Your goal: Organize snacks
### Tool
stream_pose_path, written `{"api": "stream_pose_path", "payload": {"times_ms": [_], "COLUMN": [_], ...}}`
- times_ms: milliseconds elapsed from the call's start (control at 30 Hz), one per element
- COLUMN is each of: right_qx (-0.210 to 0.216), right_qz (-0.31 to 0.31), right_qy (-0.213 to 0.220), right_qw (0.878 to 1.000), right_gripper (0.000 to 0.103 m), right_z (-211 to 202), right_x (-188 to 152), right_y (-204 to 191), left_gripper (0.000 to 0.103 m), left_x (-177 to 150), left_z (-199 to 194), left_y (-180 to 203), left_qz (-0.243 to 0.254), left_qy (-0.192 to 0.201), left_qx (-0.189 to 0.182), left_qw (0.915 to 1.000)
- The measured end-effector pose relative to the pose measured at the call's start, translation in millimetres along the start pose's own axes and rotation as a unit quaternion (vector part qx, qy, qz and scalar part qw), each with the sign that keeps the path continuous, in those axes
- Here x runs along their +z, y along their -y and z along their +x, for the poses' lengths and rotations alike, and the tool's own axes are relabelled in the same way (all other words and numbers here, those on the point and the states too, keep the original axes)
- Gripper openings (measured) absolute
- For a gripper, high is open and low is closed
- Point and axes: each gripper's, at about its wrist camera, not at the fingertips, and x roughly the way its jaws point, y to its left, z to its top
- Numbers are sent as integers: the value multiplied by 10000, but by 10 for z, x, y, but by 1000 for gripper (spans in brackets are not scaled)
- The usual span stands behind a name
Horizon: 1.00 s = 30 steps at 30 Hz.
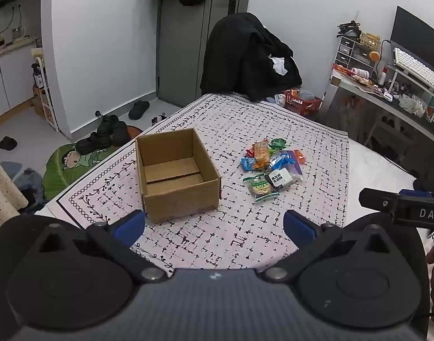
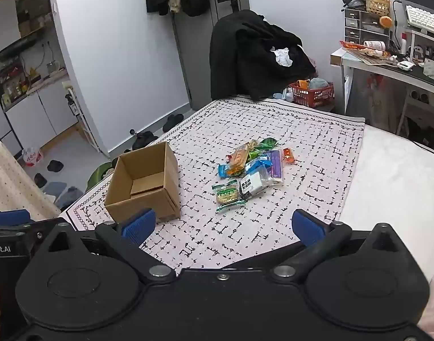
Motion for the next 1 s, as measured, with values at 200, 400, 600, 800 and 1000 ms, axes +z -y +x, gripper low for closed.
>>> {"api": "stream_pose_path", "payload": {"times_ms": [200, 400, 600, 800, 1000], "right_qx": [-20, -64, -66, -65, -72], "right_qz": [-67, -82, -90, -97, -103], "right_qy": [-5, -9, -34, -60, -80], "right_qw": [10000, 9999, 9999, 9999, 9999], "right_gripper": [103, 103, 103, 103, 103], "right_z": [-20, -63, 6, 1, 3], "right_x": [-12, -9, -23, -32, -34], "right_y": [5, 8, 12, 14, 13], "left_gripper": [103, 103, 103, 103, 103], "left_x": [19, 8, -9, -12, -19], "left_z": [30, 11, 15, 19, 17], "left_y": [-60, -24, 42, 53, 53], "left_qz": [-47, -25, 18, 5, -10], "left_qy": [-62, -97, -76, -74, -64], "left_qx": [-38, -27, 18, -2, -11], "left_qw": [10000, 9999, 10000, 10000, 10000]}}
